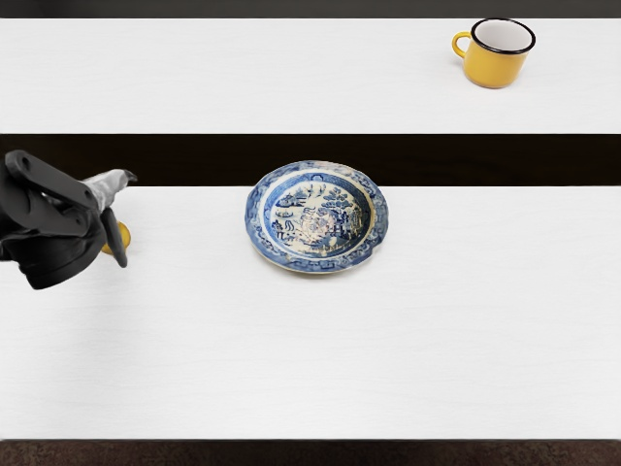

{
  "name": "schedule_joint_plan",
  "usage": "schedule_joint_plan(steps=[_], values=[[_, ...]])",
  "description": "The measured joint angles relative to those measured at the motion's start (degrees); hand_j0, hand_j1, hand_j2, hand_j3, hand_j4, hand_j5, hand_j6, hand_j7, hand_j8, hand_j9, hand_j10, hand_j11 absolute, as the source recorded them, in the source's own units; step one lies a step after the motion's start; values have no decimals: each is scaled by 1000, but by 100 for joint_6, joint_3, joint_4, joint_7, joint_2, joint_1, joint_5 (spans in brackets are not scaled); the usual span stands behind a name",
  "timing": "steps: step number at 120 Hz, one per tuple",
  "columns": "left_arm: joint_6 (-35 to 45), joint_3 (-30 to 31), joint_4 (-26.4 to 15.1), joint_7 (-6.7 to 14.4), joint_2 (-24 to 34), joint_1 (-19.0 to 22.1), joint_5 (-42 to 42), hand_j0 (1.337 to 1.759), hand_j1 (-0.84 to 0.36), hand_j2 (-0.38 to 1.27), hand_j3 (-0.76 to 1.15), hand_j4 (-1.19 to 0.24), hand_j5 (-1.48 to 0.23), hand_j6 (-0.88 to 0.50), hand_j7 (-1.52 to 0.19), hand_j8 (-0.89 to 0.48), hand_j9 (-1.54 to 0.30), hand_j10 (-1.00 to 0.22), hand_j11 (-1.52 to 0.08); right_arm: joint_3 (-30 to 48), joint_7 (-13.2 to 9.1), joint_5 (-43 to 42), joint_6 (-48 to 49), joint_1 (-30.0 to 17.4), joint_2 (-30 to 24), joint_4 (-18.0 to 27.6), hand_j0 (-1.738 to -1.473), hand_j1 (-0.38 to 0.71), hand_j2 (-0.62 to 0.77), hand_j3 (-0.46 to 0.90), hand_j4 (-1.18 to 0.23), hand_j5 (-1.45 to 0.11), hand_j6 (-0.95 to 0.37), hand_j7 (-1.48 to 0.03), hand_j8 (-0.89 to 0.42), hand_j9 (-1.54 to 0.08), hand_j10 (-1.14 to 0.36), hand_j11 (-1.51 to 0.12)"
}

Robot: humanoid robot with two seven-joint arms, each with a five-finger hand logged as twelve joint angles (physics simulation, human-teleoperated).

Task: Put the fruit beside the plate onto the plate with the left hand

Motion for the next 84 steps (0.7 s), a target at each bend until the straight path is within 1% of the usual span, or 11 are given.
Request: schedule_joint_plan(steps=[27, 84], values=[[164, 28, 95, -1, -12, 204, 0, 1658, 214, 23, 0, -113, -146, -113, -146, -113, -146, -113, -146, 0, 0, 0, 0, -1, 0, 1, -1658, -349, 0, 0, 0, 0, -1, 0, 0, 0, 0, 0], [209, 20, 129, -3, -68, 288, -41, 1658, 142, 35, 0, -173, -225, -173, -225, -173, -225, -173, -225, 0, 0, 0, 0, -1, 0, 0, -1658, -349, 0, 0, 0, 0, -1, 0, 0, 0, 0, 0]])
